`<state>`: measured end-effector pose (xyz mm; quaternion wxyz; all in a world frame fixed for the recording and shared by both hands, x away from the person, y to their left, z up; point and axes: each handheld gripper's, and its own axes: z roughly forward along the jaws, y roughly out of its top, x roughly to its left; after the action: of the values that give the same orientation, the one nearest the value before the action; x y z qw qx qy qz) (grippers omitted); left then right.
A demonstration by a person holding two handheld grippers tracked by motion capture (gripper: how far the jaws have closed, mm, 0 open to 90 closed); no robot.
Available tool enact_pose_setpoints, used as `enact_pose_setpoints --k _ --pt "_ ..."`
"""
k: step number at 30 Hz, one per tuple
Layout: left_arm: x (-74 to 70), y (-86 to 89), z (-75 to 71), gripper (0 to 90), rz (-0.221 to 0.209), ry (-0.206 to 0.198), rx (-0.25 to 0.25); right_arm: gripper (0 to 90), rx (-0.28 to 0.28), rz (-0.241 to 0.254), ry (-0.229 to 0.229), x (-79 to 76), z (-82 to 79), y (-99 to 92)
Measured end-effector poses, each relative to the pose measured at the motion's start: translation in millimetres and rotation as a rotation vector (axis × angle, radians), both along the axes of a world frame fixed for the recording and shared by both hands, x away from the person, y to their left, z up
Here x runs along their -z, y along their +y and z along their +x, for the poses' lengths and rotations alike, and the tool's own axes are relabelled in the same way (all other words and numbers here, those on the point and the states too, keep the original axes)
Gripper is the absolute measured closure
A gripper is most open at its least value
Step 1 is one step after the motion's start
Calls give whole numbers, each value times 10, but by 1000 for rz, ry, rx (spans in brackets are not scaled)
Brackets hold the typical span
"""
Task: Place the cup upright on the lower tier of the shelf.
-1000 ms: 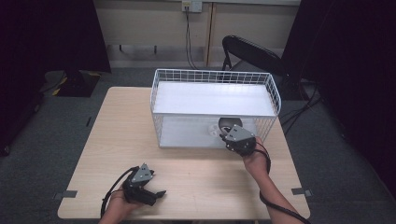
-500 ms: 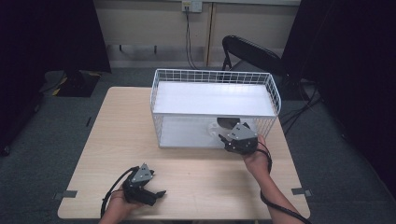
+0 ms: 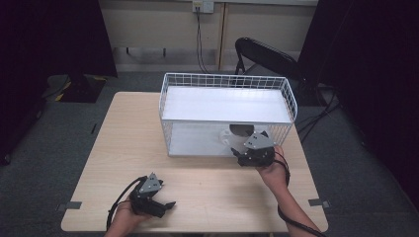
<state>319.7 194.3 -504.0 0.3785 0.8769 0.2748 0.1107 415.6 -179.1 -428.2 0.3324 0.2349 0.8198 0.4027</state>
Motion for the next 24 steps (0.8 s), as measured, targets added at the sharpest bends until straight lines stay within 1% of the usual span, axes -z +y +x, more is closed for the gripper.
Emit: enact_pose_setpoints --k 4,5,8,11,14,16,17,19,22,24 --pt "0 0 0 107 0 0 -1 185 -6 7 3 -26 -27 -9" --pt "0 0 0 107 0 0 -1 187 -15 15 15 -37 -37 -11" --pt "0 0 0 107 0 0 0 184 -32 23 28 -59 -75 -8" --pt "0 0 0 107 1 0 0 171 -46 49 51 -75 -113 -16" --pt "0 0 1 106 1 0 1 157 -56 60 61 -92 -159 -37" --pt "0 0 0 104 1 0 1 150 -60 59 69 -101 -183 -53" --pt "0 0 1 105 1 -1 1 141 -70 67 76 -103 -199 -64" --pt "0 0 1 105 1 0 1 137 -65 51 71 -100 -230 -72" --pt "0 0 1 105 1 0 1 134 -78 42 80 -87 -270 -88" --pt "0 0 1 105 1 0 1 133 -81 50 89 -83 -303 -105"
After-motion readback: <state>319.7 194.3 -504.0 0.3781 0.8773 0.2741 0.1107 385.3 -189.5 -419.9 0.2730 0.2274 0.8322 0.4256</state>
